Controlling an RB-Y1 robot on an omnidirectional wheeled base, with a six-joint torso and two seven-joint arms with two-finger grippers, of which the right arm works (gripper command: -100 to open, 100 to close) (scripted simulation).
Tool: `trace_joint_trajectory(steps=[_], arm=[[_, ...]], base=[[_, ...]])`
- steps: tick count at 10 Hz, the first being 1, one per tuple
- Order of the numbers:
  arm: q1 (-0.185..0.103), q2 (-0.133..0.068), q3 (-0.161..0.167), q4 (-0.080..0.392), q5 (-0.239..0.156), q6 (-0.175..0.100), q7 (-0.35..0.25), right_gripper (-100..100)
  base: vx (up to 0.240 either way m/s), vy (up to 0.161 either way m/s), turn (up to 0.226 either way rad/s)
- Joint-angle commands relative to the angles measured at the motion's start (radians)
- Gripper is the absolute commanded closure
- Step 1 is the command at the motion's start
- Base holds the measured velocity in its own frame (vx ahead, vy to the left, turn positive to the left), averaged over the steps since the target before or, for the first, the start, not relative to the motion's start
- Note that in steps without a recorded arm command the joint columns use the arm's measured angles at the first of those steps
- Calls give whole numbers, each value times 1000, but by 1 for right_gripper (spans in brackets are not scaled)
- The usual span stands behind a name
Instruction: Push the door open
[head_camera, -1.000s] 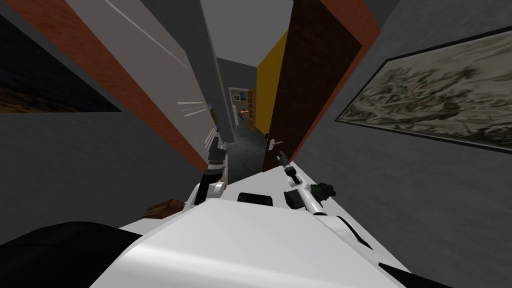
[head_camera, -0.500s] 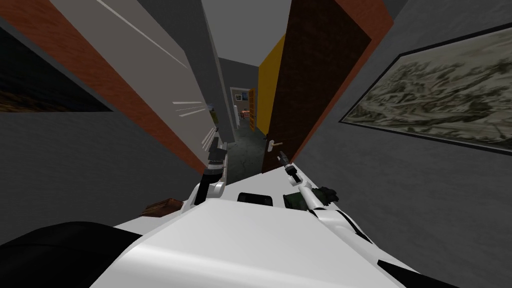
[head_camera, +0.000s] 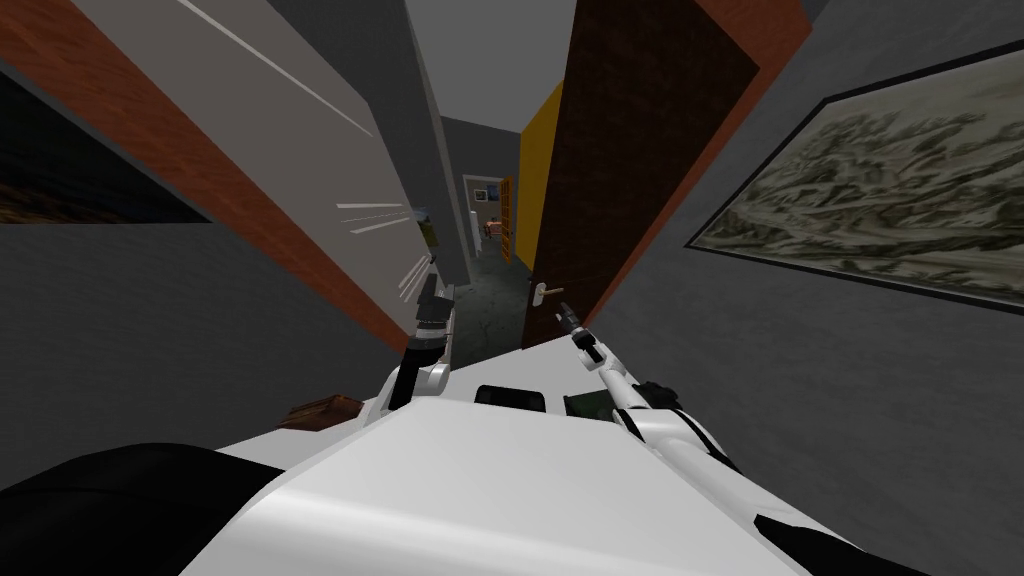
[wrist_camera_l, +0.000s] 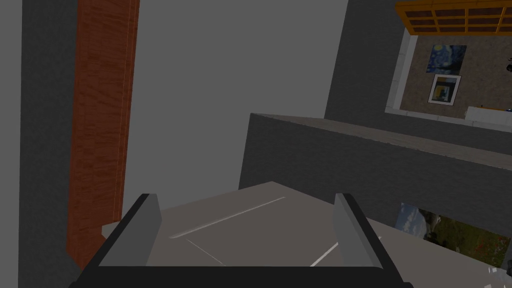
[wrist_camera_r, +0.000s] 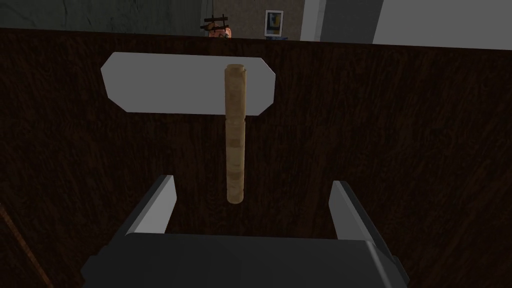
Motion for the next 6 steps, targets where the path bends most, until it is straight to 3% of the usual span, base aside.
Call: trace_joint_trajectory(steps=[1, 6], arm=[[-17, -6, 0, 32, 7, -5, -12, -100], [-54, -20, 1, 99, 26, -11, -43, -100]], base=[[53, -62, 35], [43, -61, 34]])
